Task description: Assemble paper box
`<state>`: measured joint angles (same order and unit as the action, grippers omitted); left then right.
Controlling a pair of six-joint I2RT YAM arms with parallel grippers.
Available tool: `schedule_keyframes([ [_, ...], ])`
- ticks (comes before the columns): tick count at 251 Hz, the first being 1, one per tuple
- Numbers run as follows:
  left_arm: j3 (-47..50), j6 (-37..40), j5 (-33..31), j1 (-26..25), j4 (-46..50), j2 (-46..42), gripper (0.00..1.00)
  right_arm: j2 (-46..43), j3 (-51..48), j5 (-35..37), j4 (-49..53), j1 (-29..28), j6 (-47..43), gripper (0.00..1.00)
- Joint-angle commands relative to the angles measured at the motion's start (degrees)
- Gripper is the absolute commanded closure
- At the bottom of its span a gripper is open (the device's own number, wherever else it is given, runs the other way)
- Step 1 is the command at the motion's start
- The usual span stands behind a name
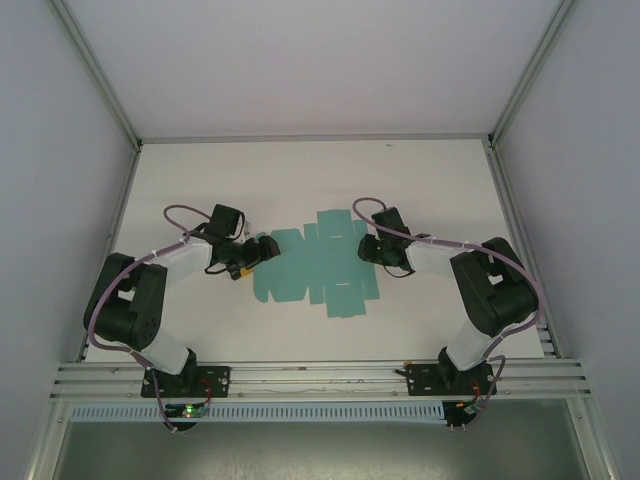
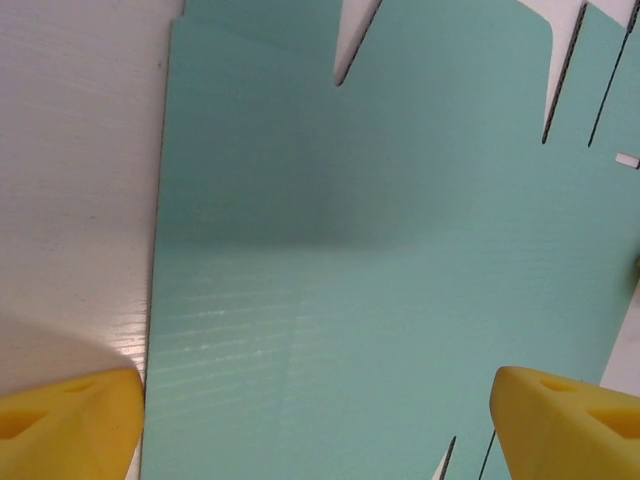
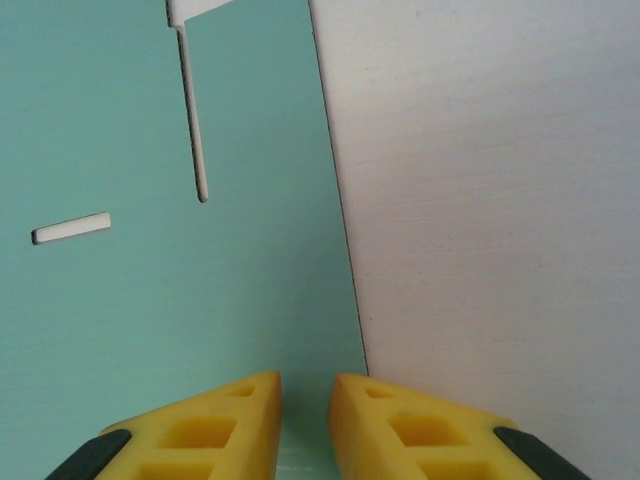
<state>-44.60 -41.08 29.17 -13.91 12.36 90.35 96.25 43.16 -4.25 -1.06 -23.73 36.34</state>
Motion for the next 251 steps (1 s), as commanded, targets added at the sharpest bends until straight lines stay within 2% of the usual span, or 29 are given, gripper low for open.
schedule_keyframes([
  [1, 0.25, -1.61, 15.61, -3.53, -13.88, 2.37, 0.11, 4.62, -4.71, -2.58, 7.42, 0.20, 1.06, 0.72],
  [60, -0.15, -3.45, 19.51, -3.67, -18.85, -5.65, 0.12, 4.76, -6.72, -3.96, 5.21, -0.03, 1.18, 0.73],
  [102, 1.62, -5.76, 20.36, -4.52, -25.15, -11.60, 0.17, 6.03, -7.57, -4.69, 3.97, -0.77, 1.28, 0.74],
  [127, 0.68, -4.89, 19.14, -6.17, -24.62, -13.73, 0.18, 7.00, -8.00, -5.39, 2.54, -1.35, 1.79, 0.75],
  [167, -4.56, 2.17, 13.42, -10.02, -14.05, -12.53, 0.18, 8.41, -8.71, -6.96, -0.48, -1.81, 2.77, 0.75],
  [210, -8.76, 4.25, 7.77, -10.99, -4.97, -6.46, 0.22, 8.61, -9.16, -7.50, -1.48, -2.00, 2.95, 0.75],
  [251, -14.45, 8.92, -6.94, -13.47, 10.97, -3.13, 0.25, 7.87, -9.59, -6.95, -1.12, -1.99, 2.69, 0.75],
])
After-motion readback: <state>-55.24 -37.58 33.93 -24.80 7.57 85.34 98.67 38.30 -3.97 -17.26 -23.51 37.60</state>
